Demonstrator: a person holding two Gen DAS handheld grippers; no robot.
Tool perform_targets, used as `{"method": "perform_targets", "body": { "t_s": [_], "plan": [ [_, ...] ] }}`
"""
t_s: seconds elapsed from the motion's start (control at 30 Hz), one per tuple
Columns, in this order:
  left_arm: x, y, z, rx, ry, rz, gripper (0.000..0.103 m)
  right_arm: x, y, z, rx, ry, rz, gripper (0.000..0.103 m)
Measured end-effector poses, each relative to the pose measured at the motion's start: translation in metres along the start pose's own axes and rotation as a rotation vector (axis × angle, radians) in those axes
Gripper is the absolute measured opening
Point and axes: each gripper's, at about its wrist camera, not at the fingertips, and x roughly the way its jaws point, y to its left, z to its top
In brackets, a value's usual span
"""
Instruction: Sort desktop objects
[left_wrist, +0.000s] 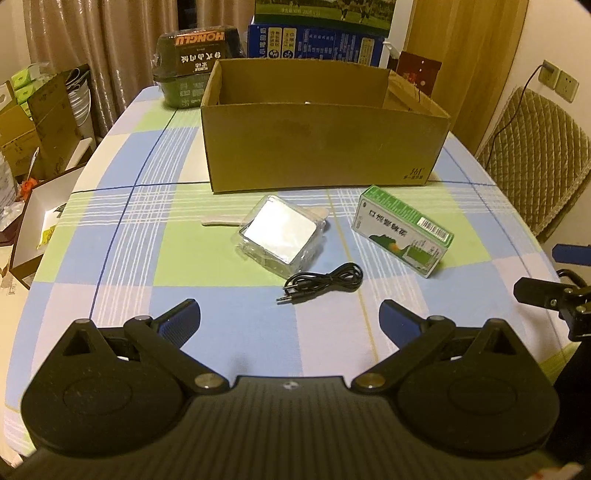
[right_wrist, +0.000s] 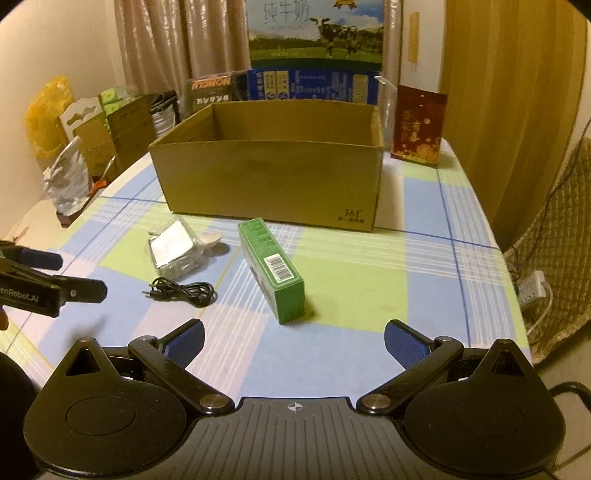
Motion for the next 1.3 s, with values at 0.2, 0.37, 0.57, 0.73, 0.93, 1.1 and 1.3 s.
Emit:
{"method": "perform_targets", "body": {
  "t_s": [0.2, 0.37, 0.57, 0.73, 0.93, 1.1, 1.3],
  "plan": [
    [0.017, 0.003, 0.004, 0.04, 0.021, -0.01, 0.1, 0.018, 0.005, 0.0, -0.059, 0.016, 0.023, 0.101],
    [0.038, -0.002, 0.007, 0.146, 0.056, -0.053, 0.092, 0.038, 0.005, 0.001, -0.104, 0.038, 0.031, 0.1],
    [0.065, -0.015, 0.01, 0.353, 0.072, -0.123, 0.072, 0.059, 0.003, 0.009, -0.181, 0.044, 0.049, 0.089],
    [0.081, -0.021, 0.012, 0.471, 0.07, -0.203, 0.054, 0.078, 0.0, 0.015, -0.218, 0.055, 0.057, 0.079],
    [0.097, -0.029, 0.014, 0.565, 0.072, -0.261, 0.052, 0.102, 0.004, 0.02, -0.281, 0.078, 0.07, 0.068],
    [0.112, -0.033, 0.018, 0.584, 0.08, -0.263, 0.05, 0.12, 0.007, 0.026, -0.303, 0.103, 0.074, 0.051],
    [0.124, -0.035, 0.018, 0.575, 0.106, -0.275, 0.051, 0.127, 0.01, 0.033, -0.274, 0.119, 0.069, 0.031]
  ]
}}
